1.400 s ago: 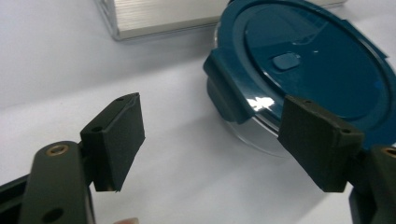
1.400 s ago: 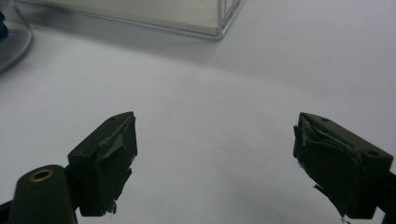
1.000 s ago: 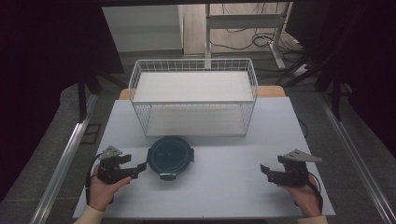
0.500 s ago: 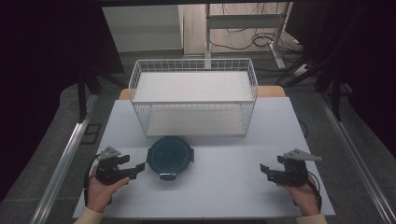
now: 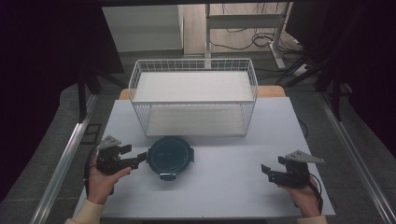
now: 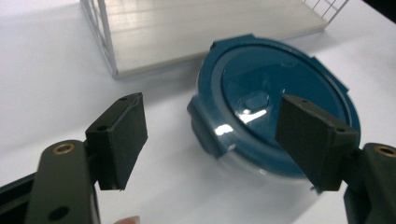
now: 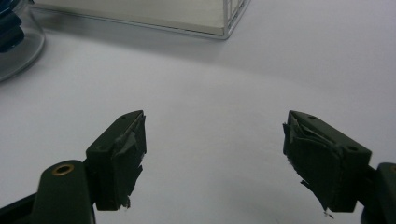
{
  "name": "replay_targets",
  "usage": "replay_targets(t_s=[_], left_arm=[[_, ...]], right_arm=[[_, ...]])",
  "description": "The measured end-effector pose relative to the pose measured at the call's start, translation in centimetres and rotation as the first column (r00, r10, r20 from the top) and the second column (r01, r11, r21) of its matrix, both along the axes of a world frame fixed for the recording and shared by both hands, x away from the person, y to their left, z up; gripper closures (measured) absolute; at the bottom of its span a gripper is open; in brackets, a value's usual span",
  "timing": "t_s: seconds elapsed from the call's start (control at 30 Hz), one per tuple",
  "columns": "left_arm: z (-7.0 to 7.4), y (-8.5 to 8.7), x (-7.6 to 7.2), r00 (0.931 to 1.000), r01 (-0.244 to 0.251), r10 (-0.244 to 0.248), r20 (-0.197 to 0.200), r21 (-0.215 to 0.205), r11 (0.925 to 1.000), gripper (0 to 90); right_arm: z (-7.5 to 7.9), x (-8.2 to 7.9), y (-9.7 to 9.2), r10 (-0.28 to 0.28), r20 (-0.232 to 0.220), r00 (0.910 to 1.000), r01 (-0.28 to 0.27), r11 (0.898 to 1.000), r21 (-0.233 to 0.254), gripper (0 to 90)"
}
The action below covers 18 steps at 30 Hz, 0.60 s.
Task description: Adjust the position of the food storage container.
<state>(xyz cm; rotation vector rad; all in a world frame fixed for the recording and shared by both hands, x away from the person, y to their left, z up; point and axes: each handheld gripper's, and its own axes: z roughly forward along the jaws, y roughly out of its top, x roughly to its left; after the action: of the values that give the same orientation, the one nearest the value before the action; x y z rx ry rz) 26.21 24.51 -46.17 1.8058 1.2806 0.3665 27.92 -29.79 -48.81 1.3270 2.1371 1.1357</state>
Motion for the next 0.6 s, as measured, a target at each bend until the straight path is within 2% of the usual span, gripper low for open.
replay_targets(t_s=[0.13, 0.33, 0.6], left_arm=[[0.5, -0.3, 0.5, 0.9999, 0.015, -0.015, -0.003, 0.01, 0.9998, 24.6], [0.8, -0.3, 1.4, 0.9986, 0.034, -0.033, -0.04, 0.025, 0.9991, 27.7], [0.3, -0.2, 3.3, 0.9952, 0.045, -0.043, -0.088, 0.017, 0.9989, 32.2]], right_arm=[[0.0, -0.1, 0.0, -0.001, 0.002, 1.0, 0.001, 1.0, -0.002, 21.3], [0.1, -0.4, 0.0, -0.014, 0.01, 0.9999, 0.014, 1.0, -0.001, 21.2], [0.0, -0.9, -0.1, -0.029, 0.014, 0.9995, 0.029, 1.0, -0.01, 20.7]])
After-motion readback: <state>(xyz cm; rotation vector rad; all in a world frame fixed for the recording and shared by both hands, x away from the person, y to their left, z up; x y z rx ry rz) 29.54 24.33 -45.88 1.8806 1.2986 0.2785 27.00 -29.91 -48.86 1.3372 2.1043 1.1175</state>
